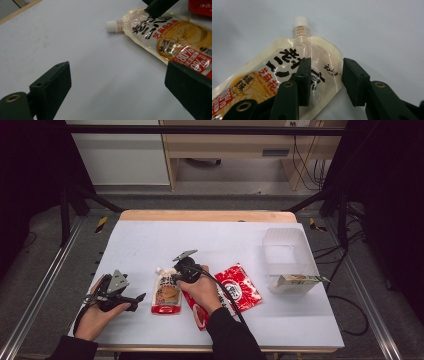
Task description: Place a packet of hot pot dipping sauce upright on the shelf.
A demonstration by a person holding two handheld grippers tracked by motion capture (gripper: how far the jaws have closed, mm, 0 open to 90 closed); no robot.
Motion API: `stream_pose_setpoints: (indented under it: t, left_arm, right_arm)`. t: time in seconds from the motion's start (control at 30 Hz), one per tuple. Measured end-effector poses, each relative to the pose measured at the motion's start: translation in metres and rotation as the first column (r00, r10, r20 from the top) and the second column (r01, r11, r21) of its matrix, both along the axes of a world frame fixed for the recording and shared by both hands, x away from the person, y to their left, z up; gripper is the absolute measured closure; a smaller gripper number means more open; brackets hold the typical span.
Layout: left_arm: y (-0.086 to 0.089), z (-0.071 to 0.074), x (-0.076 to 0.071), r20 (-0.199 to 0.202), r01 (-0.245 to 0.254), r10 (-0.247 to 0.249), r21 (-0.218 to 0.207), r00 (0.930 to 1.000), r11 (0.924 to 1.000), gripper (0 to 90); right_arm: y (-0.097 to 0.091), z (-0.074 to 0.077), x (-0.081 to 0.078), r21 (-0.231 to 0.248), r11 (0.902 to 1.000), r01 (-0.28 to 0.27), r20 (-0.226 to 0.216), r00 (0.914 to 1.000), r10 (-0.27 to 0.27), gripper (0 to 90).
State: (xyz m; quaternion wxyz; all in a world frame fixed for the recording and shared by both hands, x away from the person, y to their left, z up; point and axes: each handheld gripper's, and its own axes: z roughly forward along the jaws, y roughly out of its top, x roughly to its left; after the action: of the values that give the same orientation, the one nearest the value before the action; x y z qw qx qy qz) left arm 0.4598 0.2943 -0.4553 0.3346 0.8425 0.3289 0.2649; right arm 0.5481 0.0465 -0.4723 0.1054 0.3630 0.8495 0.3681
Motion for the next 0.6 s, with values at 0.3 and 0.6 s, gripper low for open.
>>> stream_pose_setpoints:
  t: [0.3,0.6]
  left_arm:
    - [-0.0008,-0.0006,0.0001,-0.001,0.001,-0.001,-0.001,1.0000,1.0000,7.0]
    - [-0.0011,-0.0008,0.0002,-0.005,0.008,-0.008,0.000,1.0000,1.0000,7.5]
  right_arm:
    - [-0.0005,-0.0002,-0.0012,-0.028,0.9995,-0.013,-0.020,0.9997,0.013,77.3]
    - [-0.0007,0.0052,-0.0046,-0.029,0.9982,-0.053,0.000,0.9986,0.053,90.0]
